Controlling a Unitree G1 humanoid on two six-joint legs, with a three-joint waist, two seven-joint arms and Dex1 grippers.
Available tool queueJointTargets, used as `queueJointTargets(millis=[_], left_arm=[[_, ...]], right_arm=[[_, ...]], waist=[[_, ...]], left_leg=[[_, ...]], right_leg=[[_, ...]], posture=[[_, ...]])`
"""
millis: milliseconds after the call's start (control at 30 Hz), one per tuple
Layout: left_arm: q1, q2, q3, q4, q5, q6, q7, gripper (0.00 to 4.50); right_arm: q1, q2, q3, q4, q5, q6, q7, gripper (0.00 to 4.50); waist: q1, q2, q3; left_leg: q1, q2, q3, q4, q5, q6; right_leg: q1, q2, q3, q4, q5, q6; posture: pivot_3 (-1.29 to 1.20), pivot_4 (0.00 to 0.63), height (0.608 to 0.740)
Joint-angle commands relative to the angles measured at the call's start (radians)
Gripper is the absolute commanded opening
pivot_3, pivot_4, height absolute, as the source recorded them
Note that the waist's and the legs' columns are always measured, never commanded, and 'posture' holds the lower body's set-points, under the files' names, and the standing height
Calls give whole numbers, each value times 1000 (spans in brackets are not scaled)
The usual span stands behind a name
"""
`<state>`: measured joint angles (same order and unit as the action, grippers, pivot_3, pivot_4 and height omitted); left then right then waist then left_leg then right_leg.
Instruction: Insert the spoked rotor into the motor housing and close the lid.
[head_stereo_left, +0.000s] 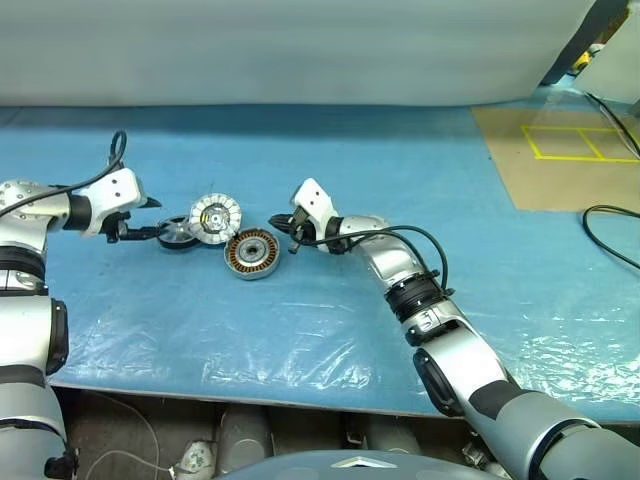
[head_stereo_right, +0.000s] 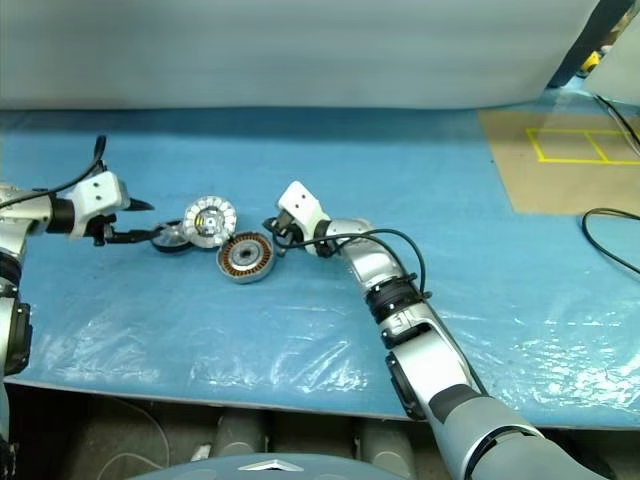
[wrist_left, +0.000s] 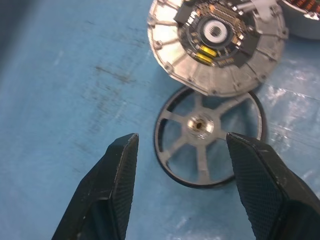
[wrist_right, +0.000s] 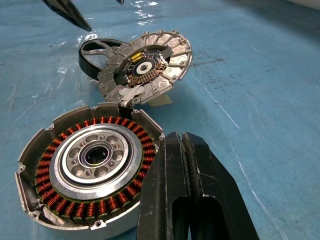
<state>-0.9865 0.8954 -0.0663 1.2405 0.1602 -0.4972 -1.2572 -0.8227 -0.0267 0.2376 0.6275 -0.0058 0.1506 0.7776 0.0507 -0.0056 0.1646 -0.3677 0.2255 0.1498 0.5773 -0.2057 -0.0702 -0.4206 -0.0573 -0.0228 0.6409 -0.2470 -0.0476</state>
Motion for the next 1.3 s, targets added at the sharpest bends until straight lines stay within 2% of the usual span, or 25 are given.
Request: queueJointTargets(millis=[33, 167, 600, 1300], left_arm=[[-24, -2, -25, -7, 41, -61, 71, 2896], [-16, -12, -76, 7, 108, -121, 145, 2896], [-5, -7, -166, 34, 218, -199, 235, 2896], [-3, -10, -140, 40, 166, -242, 134, 2896]], right_arm=[[-18, 8, -7, -17, 9, -18, -8, 0], [-13, 9, -5, -28, 11, -13, -12, 0], [-5, 4, -6, -45, 14, -6, -19, 0], [1, 8, -4, -39, 11, -9, -27, 0]], waist=[[-1, 0, 0], [-1, 0, 0], [0, 0, 0], [2, 0, 0]], left_leg=[[0, 0, 0, 0, 0, 0], [0, 0, 0, 0, 0, 0], [1, 0, 0, 0, 0, 0], [1, 0, 0, 0, 0, 0]], right_leg=[[0, 0, 0, 0, 0, 0], [0, 0, 0, 0, 0, 0], [0, 0, 0, 1, 0, 0], [0, 0, 0, 0, 0, 0]], posture=[[0, 150, 740], [0, 150, 740], [0, 150, 740], [0, 150, 740]])
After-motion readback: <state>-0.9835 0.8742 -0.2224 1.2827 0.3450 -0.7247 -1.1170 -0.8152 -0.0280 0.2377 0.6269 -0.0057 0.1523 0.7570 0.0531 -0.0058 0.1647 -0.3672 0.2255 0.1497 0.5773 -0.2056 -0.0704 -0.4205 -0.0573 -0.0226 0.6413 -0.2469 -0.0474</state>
